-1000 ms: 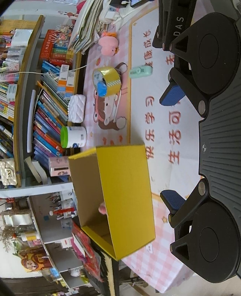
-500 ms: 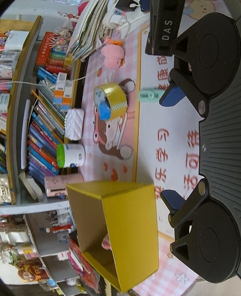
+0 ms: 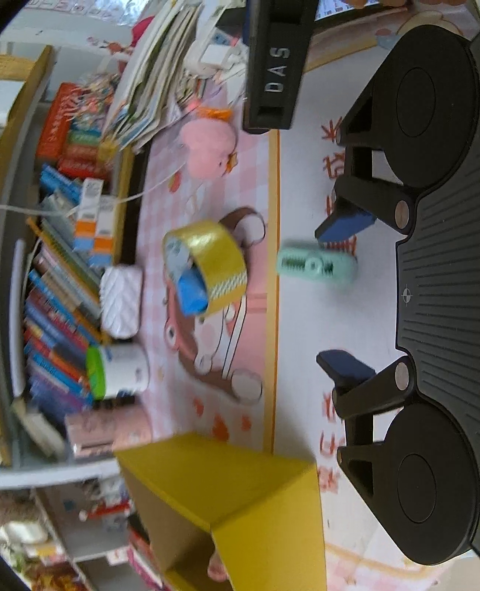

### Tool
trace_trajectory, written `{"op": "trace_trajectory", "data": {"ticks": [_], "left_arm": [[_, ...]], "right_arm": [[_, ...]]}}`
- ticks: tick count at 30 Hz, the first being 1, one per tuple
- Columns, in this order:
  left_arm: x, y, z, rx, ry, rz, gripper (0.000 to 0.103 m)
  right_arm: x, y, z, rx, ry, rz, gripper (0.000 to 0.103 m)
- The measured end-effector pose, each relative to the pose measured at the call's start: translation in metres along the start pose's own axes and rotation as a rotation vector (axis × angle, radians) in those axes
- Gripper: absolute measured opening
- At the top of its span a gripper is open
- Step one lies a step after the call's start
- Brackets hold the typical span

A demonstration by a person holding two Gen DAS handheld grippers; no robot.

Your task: Organize objects

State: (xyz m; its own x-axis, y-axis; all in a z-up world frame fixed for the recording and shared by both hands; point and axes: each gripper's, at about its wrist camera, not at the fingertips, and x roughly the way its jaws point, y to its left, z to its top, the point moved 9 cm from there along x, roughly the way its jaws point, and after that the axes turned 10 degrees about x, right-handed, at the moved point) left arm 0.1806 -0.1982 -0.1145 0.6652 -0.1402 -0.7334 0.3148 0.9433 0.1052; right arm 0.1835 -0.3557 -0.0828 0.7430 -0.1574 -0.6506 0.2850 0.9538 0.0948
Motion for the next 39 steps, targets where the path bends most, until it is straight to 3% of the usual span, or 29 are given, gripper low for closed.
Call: {"op": "trace_trajectory", "data": {"ticks": [7, 11, 16, 19, 30, 32, 37, 39], "left_arm": [[0.036, -0.016, 0.006, 0.043, 0.065, -0.012, 0.03], [0.046, -0.019, 0.005, 0.053, 0.084, -0.011, 0.024], [0.046, -0.02, 0.008, 0.047, 0.079, -0.003, 0.023], [0.033, -0.014, 0.017, 0.02, 0.027, 0.008, 0.023], [-0.004, 0.013, 0.026, -0.044, -0.064, 0.045, 0.023], [-0.008, 0.018, 0.024, -0.055, -0.065, 0.059, 0.023], [-0.016, 0.031, 0.017, -0.08, -0.061, 0.086, 0.023], [-0.019, 0.033, 0.015, -0.087, -0.07, 0.089, 0.023]], "right_arm": [[0.021, -0.01, 0.015, -0.009, -0.004, 0.01, 0.088], [0.031, -0.01, 0.022, -0.028, -0.009, 0.017, 0.089], [0.048, -0.012, 0.033, -0.039, -0.021, 0.0, 0.092], [0.064, -0.015, 0.04, -0.05, -0.021, -0.015, 0.095], [0.142, -0.013, 0.043, -0.073, 0.074, -0.072, 0.099], [0.151, -0.015, 0.041, -0.062, 0.086, -0.081, 0.096], [0.152, -0.018, 0.041, -0.014, 0.095, -0.061, 0.059], [0.145, -0.019, 0.044, 0.0, 0.076, -0.059, 0.054]]}}
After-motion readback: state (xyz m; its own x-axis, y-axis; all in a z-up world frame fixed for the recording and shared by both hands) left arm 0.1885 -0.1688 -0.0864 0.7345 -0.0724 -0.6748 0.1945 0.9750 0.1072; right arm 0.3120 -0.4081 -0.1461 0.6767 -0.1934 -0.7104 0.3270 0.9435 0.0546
